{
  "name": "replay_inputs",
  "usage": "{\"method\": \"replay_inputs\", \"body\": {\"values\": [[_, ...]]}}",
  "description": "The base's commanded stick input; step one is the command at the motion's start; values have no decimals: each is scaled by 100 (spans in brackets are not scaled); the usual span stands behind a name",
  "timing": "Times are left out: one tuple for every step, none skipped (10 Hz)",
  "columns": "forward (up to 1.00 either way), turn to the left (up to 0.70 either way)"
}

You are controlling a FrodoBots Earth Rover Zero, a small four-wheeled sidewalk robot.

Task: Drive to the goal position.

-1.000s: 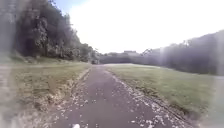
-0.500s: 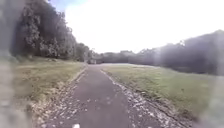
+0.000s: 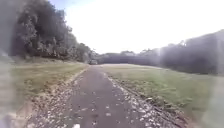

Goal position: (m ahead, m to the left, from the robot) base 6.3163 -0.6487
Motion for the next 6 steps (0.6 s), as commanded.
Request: {"method": "replay_inputs", "body": {"values": [[70, 35], [70, 35], [70, 35], [70, 35], [70, 0], [70, 0]]}}
